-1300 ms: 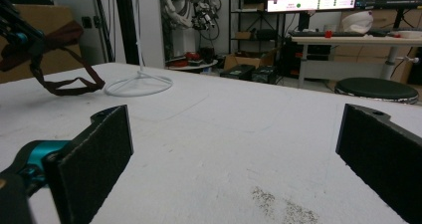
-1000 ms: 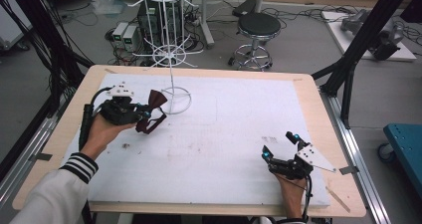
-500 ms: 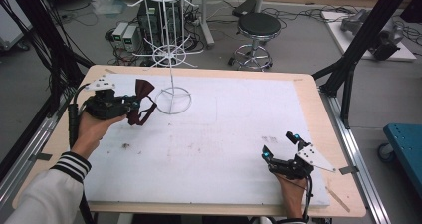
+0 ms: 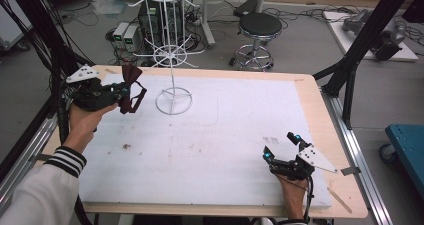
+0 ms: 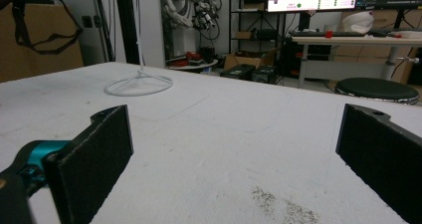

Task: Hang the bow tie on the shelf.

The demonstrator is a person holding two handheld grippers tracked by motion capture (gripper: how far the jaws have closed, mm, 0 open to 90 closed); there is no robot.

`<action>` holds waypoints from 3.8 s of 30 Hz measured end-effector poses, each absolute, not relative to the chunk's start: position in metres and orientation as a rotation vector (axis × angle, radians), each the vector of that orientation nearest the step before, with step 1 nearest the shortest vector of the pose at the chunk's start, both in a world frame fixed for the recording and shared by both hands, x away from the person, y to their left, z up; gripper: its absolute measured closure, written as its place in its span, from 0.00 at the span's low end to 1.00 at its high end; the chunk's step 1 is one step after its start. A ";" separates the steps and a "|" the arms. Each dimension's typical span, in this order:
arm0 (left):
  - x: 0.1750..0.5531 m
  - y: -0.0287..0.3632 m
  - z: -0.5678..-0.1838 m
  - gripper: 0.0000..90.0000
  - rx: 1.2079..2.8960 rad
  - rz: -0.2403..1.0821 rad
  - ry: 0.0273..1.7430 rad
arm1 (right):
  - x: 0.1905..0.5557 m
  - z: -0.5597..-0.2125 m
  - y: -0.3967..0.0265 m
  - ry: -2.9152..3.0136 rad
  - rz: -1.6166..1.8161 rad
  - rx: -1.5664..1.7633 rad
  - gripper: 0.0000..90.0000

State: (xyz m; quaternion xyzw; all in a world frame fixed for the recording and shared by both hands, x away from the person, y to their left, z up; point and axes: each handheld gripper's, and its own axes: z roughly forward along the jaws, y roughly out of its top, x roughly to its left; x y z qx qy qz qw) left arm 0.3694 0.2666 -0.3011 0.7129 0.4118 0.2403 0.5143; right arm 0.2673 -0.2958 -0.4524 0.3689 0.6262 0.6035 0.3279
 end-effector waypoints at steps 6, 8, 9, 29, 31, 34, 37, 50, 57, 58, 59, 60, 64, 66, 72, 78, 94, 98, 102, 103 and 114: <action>0.372 0.266 -0.291 0.84 1.688 0.603 0.995 | 0.267 -0.452 -0.296 1.640 1.584 0.967 0.01; 0.373 0.265 -0.288 0.84 1.683 0.611 0.998 | 0.267 -0.452 -0.296 1.639 1.585 0.968 0.01; 0.374 0.265 -0.287 0.84 1.682 0.612 0.996 | 0.267 -0.452 -0.296 1.639 1.585 0.967 0.01; 0.382 0.246 -0.270 0.84 1.667 0.650 0.988 | 0.267 -0.452 -0.296 1.639 1.585 0.969 0.01; 0.383 0.244 -0.268 0.84 1.667 0.655 0.985 | 0.268 -0.452 -0.296 1.638 1.584 0.964 0.01; 0.384 0.240 -0.267 0.84 1.670 0.656 0.982 | 0.268 -0.452 -0.296 1.638 1.584 0.964 0.01; 0.385 0.237 -0.267 0.84 1.675 0.655 0.983 | 0.267 -0.452 -0.296 1.638 1.585 0.971 0.01; 0.389 0.222 -0.264 0.84 1.700 0.661 0.972 | 0.268 -0.452 -0.297 1.638 1.587 0.970 0.01; 0.391 0.217 -0.265 0.84 1.703 0.664 0.980 | 0.268 -0.452 -0.297 1.636 1.587 0.972 0.01; 0.391 0.217 -0.265 0.84 1.704 0.664 0.981 | 0.268 -0.452 -0.297 1.637 1.587 0.971 0.01; 0.391 0.216 -0.266 0.84 1.702 0.664 0.980 | 0.268 -0.452 -0.297 1.636 1.587 0.971 0.01; 0.392 0.215 -0.265 0.84 1.708 0.661 0.981 | 0.268 -0.452 -0.297 1.636 1.588 0.971 0.01; 0.393 0.210 -0.263 0.84 1.715 0.665 0.973 | 0.268 -0.452 -0.297 1.636 1.588 0.972 0.01; 0.394 0.208 -0.262 0.84 1.720 0.664 0.968 | 0.268 -0.452 -0.297 1.636 1.589 0.973 0.01; 0.397 0.201 -0.262 0.84 1.736 0.665 0.971 | 0.268 -0.452 -0.297 1.636 1.591 0.974 0.01; 0.398 0.197 -0.264 0.83 1.748 0.664 0.973 | 0.268 -0.452 -0.297 1.636 1.593 0.975 0.01; 0.399 0.199 -0.265 0.02 1.728 0.587 0.876 | 0.267 -0.452 -0.296 1.638 1.586 0.975 0.01; 0.394 0.202 -0.265 0.02 1.717 0.610 0.813 | 0.267 -0.452 -0.296 1.638 1.586 0.976 0.01; 0.388 0.206 -0.263 0.02 1.711 0.611 0.786 | 0.267 -0.452 -0.296 1.639 1.586 0.975 0.01; 0.386 0.207 -0.263 0.02 1.706 0.614 0.778 | 0.267 -0.452 -0.296 1.639 1.586 0.972 0.01; 0.343 0.243 -0.291 0.02 1.657 0.622 0.654 | 0.267 -0.452 -0.297 1.635 1.593 0.976 0.01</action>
